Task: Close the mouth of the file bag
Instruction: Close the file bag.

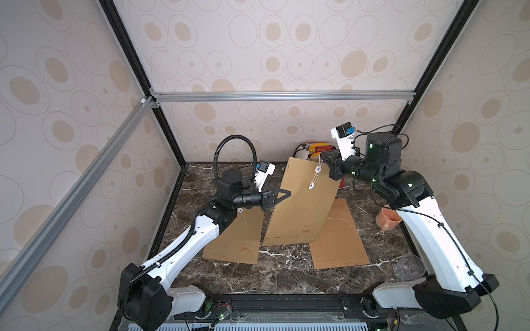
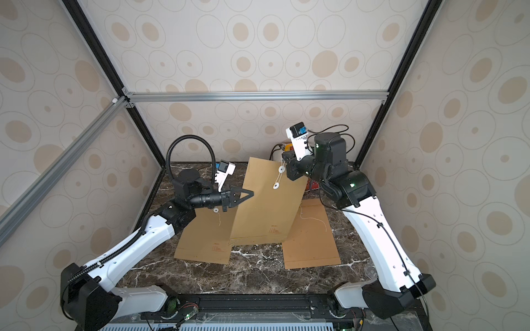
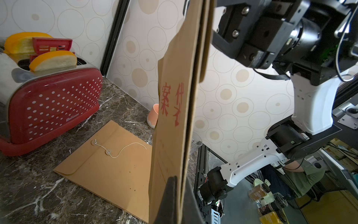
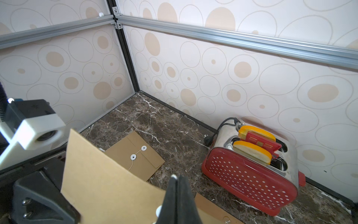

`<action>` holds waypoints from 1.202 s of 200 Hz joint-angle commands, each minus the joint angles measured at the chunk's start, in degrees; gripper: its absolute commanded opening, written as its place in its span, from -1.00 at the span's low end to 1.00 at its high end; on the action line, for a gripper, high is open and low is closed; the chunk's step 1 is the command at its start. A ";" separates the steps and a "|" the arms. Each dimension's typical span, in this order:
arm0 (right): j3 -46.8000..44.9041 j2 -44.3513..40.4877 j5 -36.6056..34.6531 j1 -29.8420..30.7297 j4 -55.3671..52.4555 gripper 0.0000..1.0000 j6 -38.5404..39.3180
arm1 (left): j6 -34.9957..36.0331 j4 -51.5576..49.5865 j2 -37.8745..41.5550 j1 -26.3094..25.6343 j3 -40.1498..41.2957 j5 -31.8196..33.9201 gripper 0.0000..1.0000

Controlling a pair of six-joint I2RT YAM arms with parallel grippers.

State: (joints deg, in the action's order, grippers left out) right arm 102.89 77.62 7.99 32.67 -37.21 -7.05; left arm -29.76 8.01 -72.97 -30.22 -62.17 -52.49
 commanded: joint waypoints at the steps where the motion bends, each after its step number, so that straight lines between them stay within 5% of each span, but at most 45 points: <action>1: 1.51 0.57 -1.25 0.72 -1.89 -1.00 0.84 | 1.63 0.60 0.71 -0.27 -3.01 -0.24 -1.00; 149: -4.04 0.06 9.04 11.80 6.02 -1.00 -4.50 | 1.63 0.41 0.39 -0.32 -3.07 -0.07 -1.00; 240: -6.91 -0.33 12.72 12.46 7.88 -1.00 -6.33 | 1.63 0.23 0.46 -0.28 -3.04 0.11 -1.00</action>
State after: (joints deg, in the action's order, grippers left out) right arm 97.78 78.24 19.84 44.47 -31.31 -12.29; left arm -29.52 7.88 -72.97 -30.28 -62.39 -52.34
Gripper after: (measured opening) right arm 0.042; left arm 0.051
